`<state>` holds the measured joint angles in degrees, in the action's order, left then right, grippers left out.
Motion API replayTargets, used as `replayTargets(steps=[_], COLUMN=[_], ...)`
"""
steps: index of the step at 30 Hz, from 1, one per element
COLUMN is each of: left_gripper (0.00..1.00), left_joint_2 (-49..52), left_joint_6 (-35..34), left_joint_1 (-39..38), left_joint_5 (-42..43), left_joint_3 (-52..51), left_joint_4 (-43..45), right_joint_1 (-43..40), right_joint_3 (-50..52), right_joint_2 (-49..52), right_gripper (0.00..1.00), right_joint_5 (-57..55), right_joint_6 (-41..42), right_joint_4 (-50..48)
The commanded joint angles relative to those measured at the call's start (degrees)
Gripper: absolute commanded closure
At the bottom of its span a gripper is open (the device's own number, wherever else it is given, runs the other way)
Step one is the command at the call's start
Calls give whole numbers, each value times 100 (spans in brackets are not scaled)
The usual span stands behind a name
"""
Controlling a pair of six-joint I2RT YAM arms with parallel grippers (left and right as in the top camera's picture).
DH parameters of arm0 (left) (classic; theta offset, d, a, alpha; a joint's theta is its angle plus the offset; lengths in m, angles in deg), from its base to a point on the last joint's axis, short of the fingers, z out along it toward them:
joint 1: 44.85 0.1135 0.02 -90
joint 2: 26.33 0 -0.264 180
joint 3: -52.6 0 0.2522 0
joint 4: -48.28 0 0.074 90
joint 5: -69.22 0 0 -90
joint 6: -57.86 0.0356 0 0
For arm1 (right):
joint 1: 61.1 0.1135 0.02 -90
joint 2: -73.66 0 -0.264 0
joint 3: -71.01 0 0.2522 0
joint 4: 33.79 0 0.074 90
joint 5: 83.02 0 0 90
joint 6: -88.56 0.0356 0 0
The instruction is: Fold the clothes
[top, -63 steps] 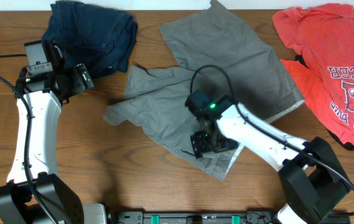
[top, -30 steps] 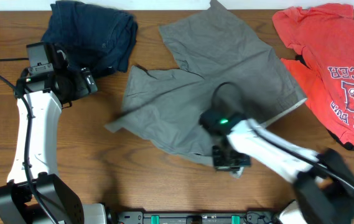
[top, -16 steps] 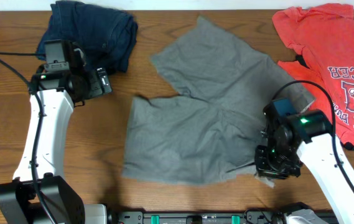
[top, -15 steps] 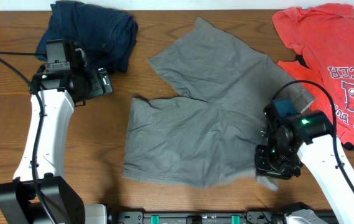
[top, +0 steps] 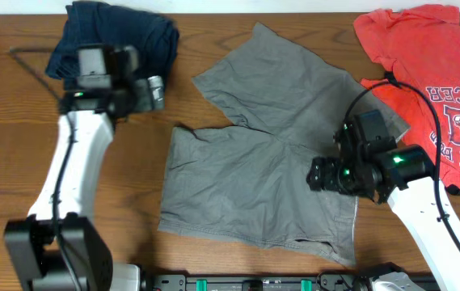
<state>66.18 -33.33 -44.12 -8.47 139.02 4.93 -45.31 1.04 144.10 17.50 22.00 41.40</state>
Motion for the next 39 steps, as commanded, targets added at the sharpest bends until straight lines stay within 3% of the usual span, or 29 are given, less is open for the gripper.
replayTargets(steps=[1,4,11,21,24,32,39], left_gripper=[0,0,0,1,9,13,43], left_joint_2=[365,767,1821,2444,2542,2885,2900], left_joint_6=[595,560,-413,-1005,-1377,-1937,-1967], left_joint_1=[-505,-800,-1141,-1220,-1217,-1235,-1235], left_joint_5=[498,498,498,-146,-188,-249,-251], left_joint_3=[-33,-31,13,118,118,118,118], left_joint_4=[634,1320,2653,2813,2824,2973,3130], right_joint_1=[-39,-39,-39,-39,-39,-39,-39], right_joint_3=[-85,-85,-85,-85,-85,-85,-85], right_joint_2=[-37,-37,-37,-37,-37,-37,-37], right_gripper=[16,17,18,20,21,23,24], right_joint_5=[-227,-426,-474,-627,-627,-758,-778], right_joint_6=[7,2,-142,-142,-142,-144,-144], right_joint_4=[-254,-487,-1141,-1303,-1370,-1408,-1478])
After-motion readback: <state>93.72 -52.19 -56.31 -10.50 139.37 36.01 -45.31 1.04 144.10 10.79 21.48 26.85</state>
